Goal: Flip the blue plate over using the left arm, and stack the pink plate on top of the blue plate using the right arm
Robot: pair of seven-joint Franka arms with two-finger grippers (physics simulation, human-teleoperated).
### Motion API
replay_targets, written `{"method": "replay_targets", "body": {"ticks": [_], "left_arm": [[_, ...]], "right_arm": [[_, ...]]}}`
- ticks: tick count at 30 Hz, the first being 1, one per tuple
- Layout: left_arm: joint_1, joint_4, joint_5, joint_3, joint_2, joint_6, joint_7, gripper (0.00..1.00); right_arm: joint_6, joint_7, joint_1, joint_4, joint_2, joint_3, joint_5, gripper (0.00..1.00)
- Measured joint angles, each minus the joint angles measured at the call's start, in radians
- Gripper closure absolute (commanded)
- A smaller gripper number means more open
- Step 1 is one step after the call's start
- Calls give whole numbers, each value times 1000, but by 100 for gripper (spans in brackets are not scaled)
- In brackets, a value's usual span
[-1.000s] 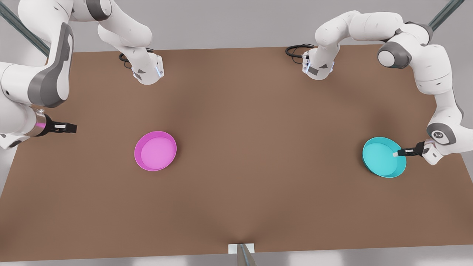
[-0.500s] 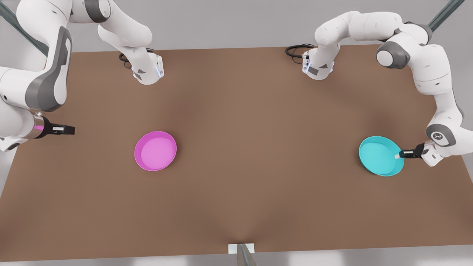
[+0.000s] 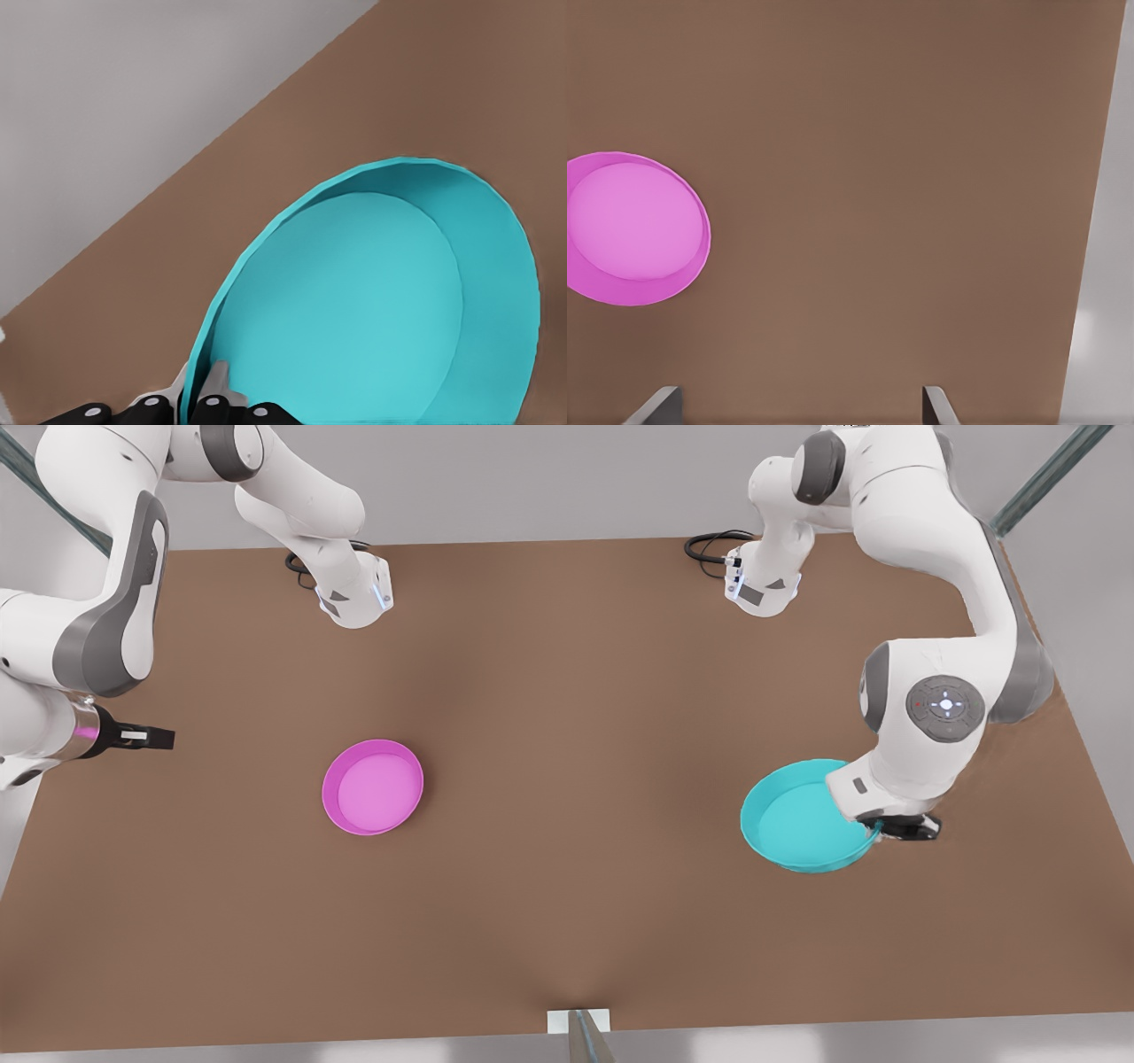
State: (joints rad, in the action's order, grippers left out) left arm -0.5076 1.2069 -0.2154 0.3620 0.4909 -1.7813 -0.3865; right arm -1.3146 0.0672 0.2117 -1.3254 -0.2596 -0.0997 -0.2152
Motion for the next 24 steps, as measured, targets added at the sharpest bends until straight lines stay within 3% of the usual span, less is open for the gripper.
{"method": "replay_targets", "body": {"ticks": [2, 5, 10, 18, 24], "left_arm": [[-259, -8, -70, 248, 91, 13, 88, 79], [-485, -11, -124, 479, 226, 10, 217, 79], [-695, -5, -170, 637, 414, -15, 439, 79], [-847, 12, -230, 717, 684, -30, 797, 79], [-919, 116, -363, 676, 726, -10, 1084, 79]], "right_arm": [[0, 1, 0, 0, -1, 0, -1, 0], [-2, 1, 0, 0, -1, 0, -1, 0], [-3, 1, 0, -1, -4, 0, -1, 0], [-2, 2, 3, -2, -13, 0, 1, 0], [-3, 2, 4, -1, -18, 0, 1, 0]]}}
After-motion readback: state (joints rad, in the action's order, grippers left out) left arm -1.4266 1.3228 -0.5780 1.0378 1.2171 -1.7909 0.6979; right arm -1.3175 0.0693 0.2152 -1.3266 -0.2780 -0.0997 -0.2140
